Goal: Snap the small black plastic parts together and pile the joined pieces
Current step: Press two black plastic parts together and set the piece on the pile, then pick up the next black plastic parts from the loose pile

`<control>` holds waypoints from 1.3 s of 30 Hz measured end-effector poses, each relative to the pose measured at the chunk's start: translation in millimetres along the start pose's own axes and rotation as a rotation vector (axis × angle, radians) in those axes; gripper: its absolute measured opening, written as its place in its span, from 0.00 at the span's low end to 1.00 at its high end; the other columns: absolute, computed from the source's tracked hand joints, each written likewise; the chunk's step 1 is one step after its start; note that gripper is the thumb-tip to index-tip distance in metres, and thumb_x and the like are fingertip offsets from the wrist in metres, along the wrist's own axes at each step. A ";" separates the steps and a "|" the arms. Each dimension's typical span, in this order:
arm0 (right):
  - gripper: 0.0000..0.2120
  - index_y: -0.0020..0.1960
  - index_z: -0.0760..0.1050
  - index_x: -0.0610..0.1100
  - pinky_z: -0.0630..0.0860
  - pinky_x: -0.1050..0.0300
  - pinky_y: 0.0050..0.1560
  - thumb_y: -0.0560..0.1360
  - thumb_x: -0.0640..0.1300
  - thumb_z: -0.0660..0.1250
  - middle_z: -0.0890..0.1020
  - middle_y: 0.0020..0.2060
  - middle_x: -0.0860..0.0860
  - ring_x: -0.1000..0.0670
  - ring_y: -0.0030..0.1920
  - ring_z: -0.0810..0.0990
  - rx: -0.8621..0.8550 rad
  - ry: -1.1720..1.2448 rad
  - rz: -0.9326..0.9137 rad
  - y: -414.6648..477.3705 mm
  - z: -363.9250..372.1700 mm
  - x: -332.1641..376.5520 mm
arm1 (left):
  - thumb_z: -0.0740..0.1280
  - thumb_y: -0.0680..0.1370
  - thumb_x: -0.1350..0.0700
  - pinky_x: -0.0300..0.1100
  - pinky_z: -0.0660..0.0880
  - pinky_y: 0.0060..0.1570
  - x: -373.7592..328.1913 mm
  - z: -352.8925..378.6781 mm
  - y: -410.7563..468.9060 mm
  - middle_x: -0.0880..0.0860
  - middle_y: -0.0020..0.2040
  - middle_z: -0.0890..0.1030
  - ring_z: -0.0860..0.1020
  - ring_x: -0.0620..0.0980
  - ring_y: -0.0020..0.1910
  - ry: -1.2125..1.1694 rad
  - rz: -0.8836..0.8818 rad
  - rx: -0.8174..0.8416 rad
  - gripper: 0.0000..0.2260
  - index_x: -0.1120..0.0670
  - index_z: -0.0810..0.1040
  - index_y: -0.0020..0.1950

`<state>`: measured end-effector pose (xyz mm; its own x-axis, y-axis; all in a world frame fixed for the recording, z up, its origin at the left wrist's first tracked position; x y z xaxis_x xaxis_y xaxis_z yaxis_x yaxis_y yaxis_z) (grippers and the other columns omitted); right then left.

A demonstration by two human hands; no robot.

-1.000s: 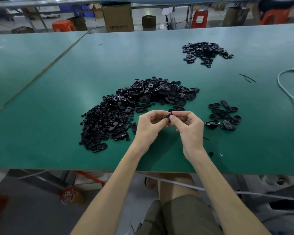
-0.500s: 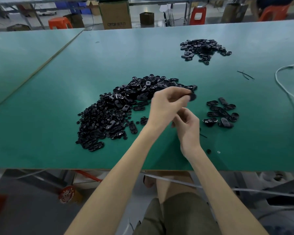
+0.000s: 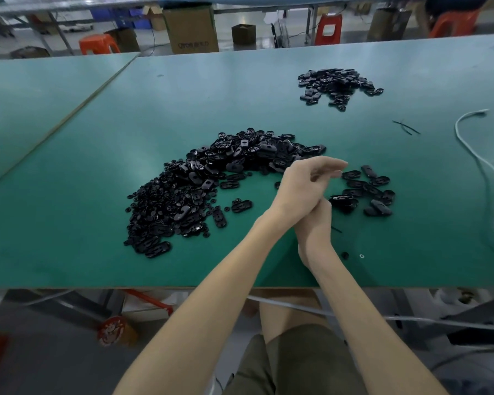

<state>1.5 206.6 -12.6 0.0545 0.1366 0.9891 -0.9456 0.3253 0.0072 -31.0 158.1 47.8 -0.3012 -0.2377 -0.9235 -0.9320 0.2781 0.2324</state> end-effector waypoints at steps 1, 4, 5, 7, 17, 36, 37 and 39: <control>0.11 0.43 0.77 0.47 0.74 0.58 0.43 0.77 0.33 0.65 0.80 0.37 0.55 0.55 0.38 0.77 0.014 0.039 -0.008 -0.4 0.2 2.5 | 0.59 0.78 0.75 0.43 0.79 0.62 0.1 -5.5 -4.8 0.54 0.55 0.87 0.85 0.47 0.57 -0.021 0.005 -0.051 0.19 0.61 0.84 0.59; 0.06 0.49 0.81 0.38 0.77 0.58 0.42 0.79 0.31 0.67 0.84 0.39 0.50 0.54 0.40 0.80 0.003 0.072 -0.043 1.7 0.7 3.6 | 0.59 0.76 0.73 0.34 0.79 0.44 7.9 -27.5 -18.0 0.49 0.51 0.86 0.83 0.41 0.52 0.047 -0.024 -0.194 0.20 0.55 0.86 0.52; 0.06 0.50 0.82 0.39 0.77 0.59 0.42 0.80 0.32 0.67 0.85 0.40 0.50 0.54 0.39 0.81 -0.002 0.047 -0.048 2.4 0.4 2.5 | 0.60 0.77 0.72 0.32 0.77 0.42 12.4 -37.0 -22.5 0.49 0.51 0.86 0.82 0.41 0.51 0.110 -0.039 -0.227 0.19 0.54 0.85 0.52; 0.08 0.50 0.83 0.43 0.78 0.62 0.41 0.79 0.32 0.68 0.86 0.42 0.50 0.55 0.40 0.83 -0.001 0.005 -0.057 2.4 1.8 0.7 | 0.62 0.78 0.71 0.36 0.76 0.52 25.0 -56.7 -31.4 0.51 0.53 0.83 0.80 0.47 0.53 0.328 -0.067 -0.232 0.15 0.56 0.84 0.55; 0.08 0.49 0.83 0.43 0.77 0.64 0.38 0.79 0.32 0.69 0.85 0.40 0.51 0.56 0.38 0.84 0.017 -0.021 -0.062 4.5 2.2 -2.4 | 0.74 0.78 0.55 0.48 0.64 0.63 55.0 -104.6 -54.2 0.53 0.56 0.79 0.73 0.55 0.60 0.784 -0.234 -0.175 0.09 0.53 0.85 0.58; 0.05 0.53 0.84 0.45 0.79 0.61 0.41 0.77 0.39 0.75 0.87 0.44 0.52 0.53 0.45 0.84 0.200 -0.015 -0.079 1.2 4.7 -0.6 | 0.72 0.80 0.54 0.28 0.70 0.34 49.3 -98.0 -52.3 0.46 0.30 0.80 0.74 0.38 0.29 0.314 -0.147 -0.224 0.05 0.49 0.86 0.46; 0.05 0.52 0.84 0.45 0.79 0.61 0.41 0.77 0.39 0.75 0.87 0.44 0.52 0.53 0.44 0.84 0.211 -0.023 -0.079 1.6 5.0 -0.8 | 0.73 0.80 0.54 0.29 0.70 0.35 49.1 -98.1 -52.5 0.46 0.31 0.81 0.75 0.39 0.30 0.313 -0.137 -0.197 0.05 0.47 0.86 0.45; 0.05 0.51 0.84 0.45 0.78 0.61 0.40 0.77 0.38 0.75 0.87 0.41 0.51 0.54 0.40 0.83 0.241 -0.048 -0.078 1.5 6.3 -1.6 | 0.73 0.80 0.54 0.31 0.73 0.37 47.8 -100.3 -52.1 0.45 0.34 0.83 0.77 0.41 0.33 0.337 -0.131 -0.165 0.05 0.48 0.87 0.45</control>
<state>-2.1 201.0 -13.3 0.1209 0.0736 0.9899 -0.9885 0.1002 0.1133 -17.0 38.9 22.1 -0.2011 -0.5610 -0.8030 -0.9786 0.0785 0.1902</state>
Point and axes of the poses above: each hand's wrist, its own y-axis towards the middle knuckle, its own z-axis out of the palm, x = y × z, the point moved 2 cm from there along y, towards the middle knuckle
